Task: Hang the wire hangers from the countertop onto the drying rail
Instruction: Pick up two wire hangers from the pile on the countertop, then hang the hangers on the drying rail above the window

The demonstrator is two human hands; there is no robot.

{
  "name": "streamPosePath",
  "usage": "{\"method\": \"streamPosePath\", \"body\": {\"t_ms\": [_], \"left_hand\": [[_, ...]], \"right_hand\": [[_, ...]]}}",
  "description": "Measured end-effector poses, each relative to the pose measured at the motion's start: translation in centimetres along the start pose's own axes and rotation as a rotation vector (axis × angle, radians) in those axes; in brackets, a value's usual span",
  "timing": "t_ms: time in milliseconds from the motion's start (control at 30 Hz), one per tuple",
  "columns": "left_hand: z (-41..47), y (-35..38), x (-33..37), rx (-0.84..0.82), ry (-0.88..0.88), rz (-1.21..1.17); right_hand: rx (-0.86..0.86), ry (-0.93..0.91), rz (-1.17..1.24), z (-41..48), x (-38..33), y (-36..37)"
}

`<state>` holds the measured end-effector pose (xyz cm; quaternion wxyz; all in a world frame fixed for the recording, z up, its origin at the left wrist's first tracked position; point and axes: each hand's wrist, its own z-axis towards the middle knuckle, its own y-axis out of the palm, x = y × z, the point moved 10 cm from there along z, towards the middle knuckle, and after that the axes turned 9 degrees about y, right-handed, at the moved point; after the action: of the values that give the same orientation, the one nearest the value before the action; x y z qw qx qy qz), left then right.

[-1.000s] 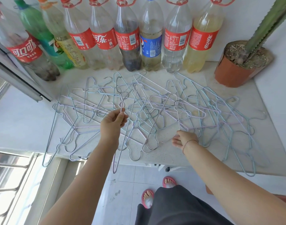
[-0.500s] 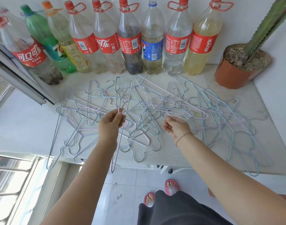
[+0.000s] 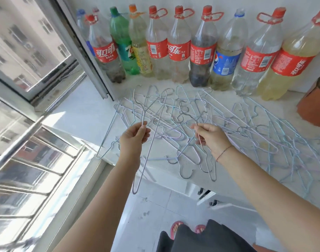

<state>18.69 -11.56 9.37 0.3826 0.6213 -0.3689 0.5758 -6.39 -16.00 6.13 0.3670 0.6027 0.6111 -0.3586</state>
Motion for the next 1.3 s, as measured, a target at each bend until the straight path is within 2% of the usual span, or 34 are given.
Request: {"method": "streamPosePath", "body": {"t_ms": [233, 567, 933, 1133, 1300], "left_hand": [[-5.9, -10.9, 2.3, 0.387, 0.016, -0.022], [-24.4, -22.8, 3.5, 0.89, 0.073, -0.036], [-50.8, -30.9, 3.4, 1.363, 0.177, -0.106], [-65.7, -34.7, 3.5, 1.546, 0.204, -0.096], [-77.9, -38.0, 4.0, 1.658, 0.204, -0.115]], "right_hand": [[-0.288, 0.013, -0.063, -1.2, -2.4, 9.2], [-0.817, -0.005, -0.277, -12.7, -0.4, 22.4], [-1.251, 0.029, -0.481, -33.5, 10.1, 31.0], [-1.41, 0.025, -0.529, -47.8, 16.5, 33.2], [-1.506, 0.109, -0.555, -60.1, 23.3, 34.2]]}}
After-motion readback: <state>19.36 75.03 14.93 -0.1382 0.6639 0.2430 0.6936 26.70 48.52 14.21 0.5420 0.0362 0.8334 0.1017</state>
